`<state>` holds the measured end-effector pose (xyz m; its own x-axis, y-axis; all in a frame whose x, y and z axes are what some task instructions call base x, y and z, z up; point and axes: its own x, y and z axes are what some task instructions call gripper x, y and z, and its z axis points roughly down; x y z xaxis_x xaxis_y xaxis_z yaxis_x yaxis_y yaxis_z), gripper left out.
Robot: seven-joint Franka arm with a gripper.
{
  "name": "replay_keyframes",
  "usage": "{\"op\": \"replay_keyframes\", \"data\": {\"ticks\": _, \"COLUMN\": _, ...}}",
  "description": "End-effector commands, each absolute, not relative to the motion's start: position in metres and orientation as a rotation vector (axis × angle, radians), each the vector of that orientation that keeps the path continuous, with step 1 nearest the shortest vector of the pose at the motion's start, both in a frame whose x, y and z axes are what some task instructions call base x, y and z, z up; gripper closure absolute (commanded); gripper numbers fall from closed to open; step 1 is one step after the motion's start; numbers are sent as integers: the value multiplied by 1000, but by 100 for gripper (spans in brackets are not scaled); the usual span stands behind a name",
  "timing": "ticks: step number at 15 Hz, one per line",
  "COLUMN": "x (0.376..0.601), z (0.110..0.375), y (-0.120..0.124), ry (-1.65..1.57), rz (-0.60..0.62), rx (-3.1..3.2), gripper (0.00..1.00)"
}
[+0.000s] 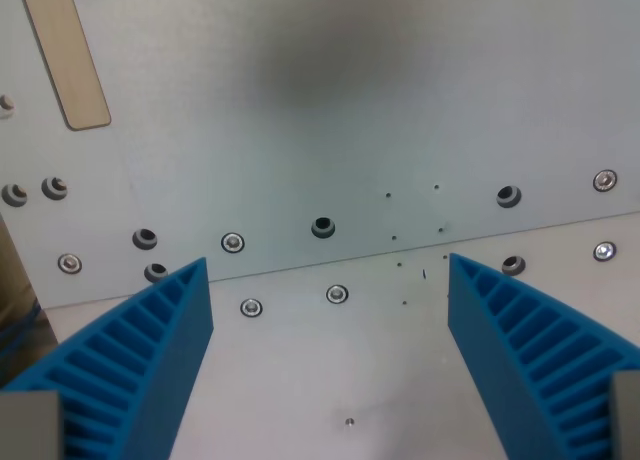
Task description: Rotate around base positive y
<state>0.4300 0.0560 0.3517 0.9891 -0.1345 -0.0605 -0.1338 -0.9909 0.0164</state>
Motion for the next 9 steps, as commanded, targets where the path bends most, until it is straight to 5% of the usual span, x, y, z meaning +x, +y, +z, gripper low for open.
{"op": "replay_keyframes", "data": {"ticks": 1, "x": 436, "z": 359, "y": 56, "ry": -208, "rz": -359, "rx": 3094, "gripper": 0}}
{"op": "replay_keyframes", "data": {"ticks": 9, "x": 436, "z": 359, "y": 56, "ry": -205, "rz": -502, "rx": 3068, "gripper": 0}}
